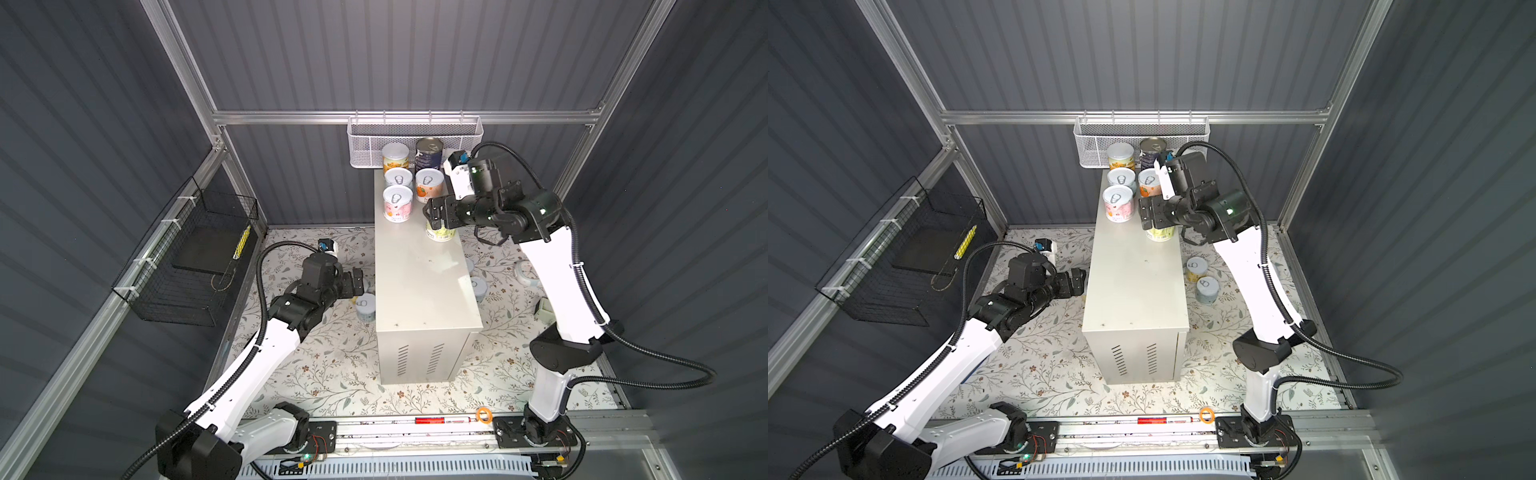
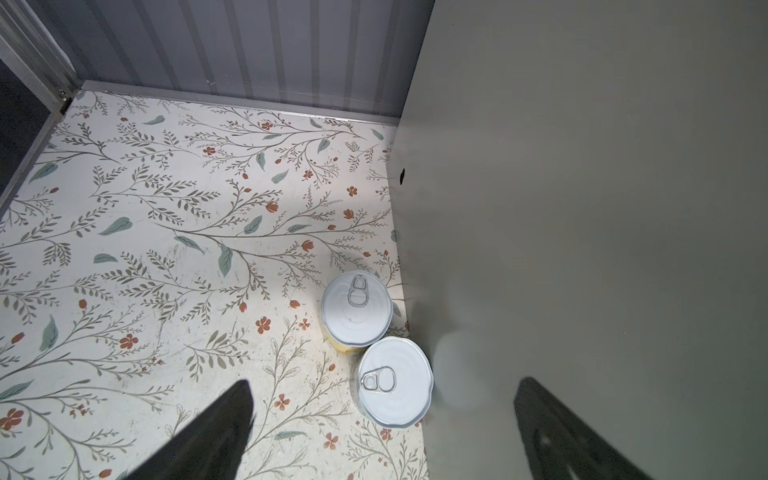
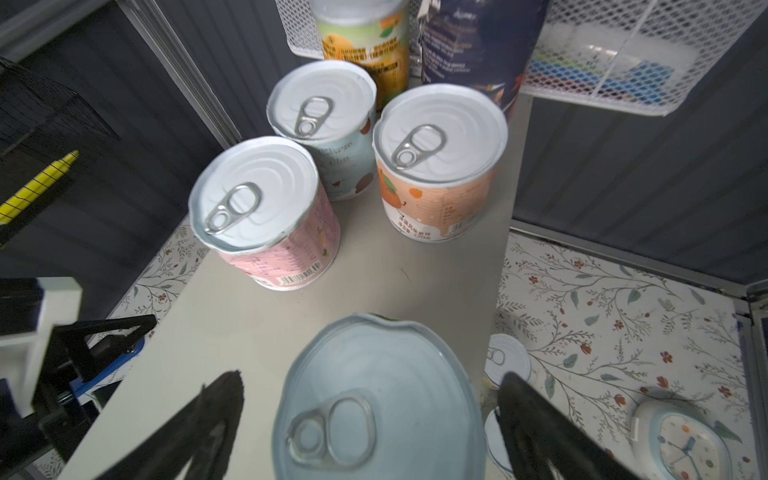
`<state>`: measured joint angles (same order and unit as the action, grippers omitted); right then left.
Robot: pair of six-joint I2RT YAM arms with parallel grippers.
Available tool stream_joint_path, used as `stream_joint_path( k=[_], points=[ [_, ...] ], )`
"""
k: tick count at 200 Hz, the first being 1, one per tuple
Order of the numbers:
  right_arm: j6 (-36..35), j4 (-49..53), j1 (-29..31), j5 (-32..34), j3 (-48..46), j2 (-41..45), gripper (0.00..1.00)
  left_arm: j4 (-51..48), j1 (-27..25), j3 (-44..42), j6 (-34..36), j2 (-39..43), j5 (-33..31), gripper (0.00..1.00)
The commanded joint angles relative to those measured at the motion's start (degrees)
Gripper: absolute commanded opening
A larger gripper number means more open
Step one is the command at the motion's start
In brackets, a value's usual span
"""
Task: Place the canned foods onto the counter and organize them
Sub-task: 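Carry the green-labelled can toward the pink and orange-labelled cans, then lower the green-labelled can onto the cabinet top beside the pink can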
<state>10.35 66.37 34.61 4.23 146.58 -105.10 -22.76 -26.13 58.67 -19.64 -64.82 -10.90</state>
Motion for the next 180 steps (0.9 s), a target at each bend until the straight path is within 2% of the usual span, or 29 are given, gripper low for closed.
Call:
stream_joint_path(
  k=[1, 20, 42, 52, 62, 96, 117, 145, 180],
  points=[
    [-0.79, -3.09, 0.34, -2.01, -2.44, 6.23, 0.89, -0.38, 0.47, 1.43, 1.27, 0.43, 0.1, 0.99],
    [-1.12, -2.24, 0.37, -3.19, -5.38, 9.08, 0.79, -0.32, 0.47, 1.57, 1.27, -0.01, 0.4, 0.99],
    [-0.12, -2.37, 1.05, -3.52, -11.52, 12.34, 0.57, -0.13, 0.58, 1.8, 1.27, -0.39, 0.6, 0.99],
    [0.39, -3.67, 1.95, -2.81, -15.87, 14.25, 0.55, -0.15, 0.61, 2.08, 1.33, -0.7, 0.7, 0.99],
    [0.99, -5.33, 2.67, -2.39, -19.88, 16.11, 0.48, -0.15, 0.55, 2.22, 1.27, -0.83, 0.85, 0.99],
    [4.22, -10.94, 3.27, -1.82, -32.34, 21.62, 0.48, -0.11, 0.55, 2.53, 1.27, -1.57, 1.49, 0.99],
    [5.16, -13.54, 3.27, -0.96, -36.98, 23.15, 0.49, -0.09, 0.56, 2.59, 1.27, -1.93, 1.57, 0.99],
    [4.84, -16.19, 3.24, 0.56, -39.85, 23.19, 0.49, 0.27, 0.55, 2.23, 0.97, -2.1, 1.77, 0.99],
    [3.3, -17.51, 2.61, 2.31, -39.11, 20.6, 0.49, 0.36, 0.55, 1.8, 0.83, -2.25, 1.54, 0.99]
  ],
)
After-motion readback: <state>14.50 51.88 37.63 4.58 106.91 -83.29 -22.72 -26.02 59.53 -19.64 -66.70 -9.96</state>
